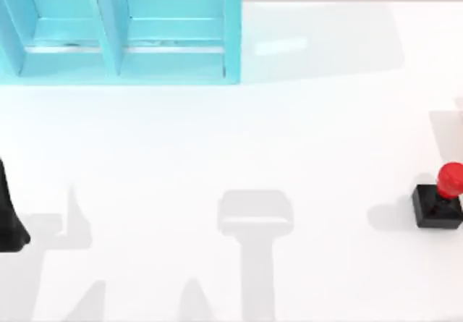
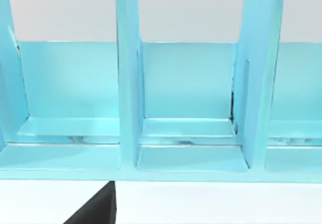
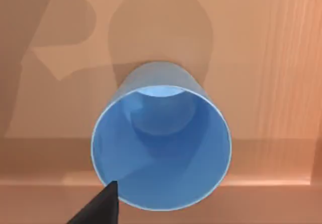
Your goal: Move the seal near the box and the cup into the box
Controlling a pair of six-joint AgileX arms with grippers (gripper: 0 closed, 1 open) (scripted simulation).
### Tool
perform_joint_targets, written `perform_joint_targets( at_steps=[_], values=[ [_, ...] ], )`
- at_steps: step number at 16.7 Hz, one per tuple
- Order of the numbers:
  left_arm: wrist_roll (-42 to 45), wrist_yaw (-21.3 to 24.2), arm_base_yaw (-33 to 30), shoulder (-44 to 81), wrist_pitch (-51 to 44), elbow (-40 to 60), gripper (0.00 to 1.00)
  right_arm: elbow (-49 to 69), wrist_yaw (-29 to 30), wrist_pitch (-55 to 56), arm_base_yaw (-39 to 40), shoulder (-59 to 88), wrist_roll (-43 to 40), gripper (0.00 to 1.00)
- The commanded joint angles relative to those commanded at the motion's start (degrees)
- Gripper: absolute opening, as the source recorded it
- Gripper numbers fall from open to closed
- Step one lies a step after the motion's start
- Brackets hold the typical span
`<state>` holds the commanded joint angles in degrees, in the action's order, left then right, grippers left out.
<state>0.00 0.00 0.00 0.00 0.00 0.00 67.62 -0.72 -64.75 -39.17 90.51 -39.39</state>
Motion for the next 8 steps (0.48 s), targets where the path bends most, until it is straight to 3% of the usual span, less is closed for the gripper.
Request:
perform_joint_targets(
  at_steps=[8],
  values=[
    [0.00, 0.00, 0.00, 0.00, 0.00, 0.00, 1.00, 8.21, -0.96, -11.44, -0.63, -0.75, 0.16, 1.00]
  ],
)
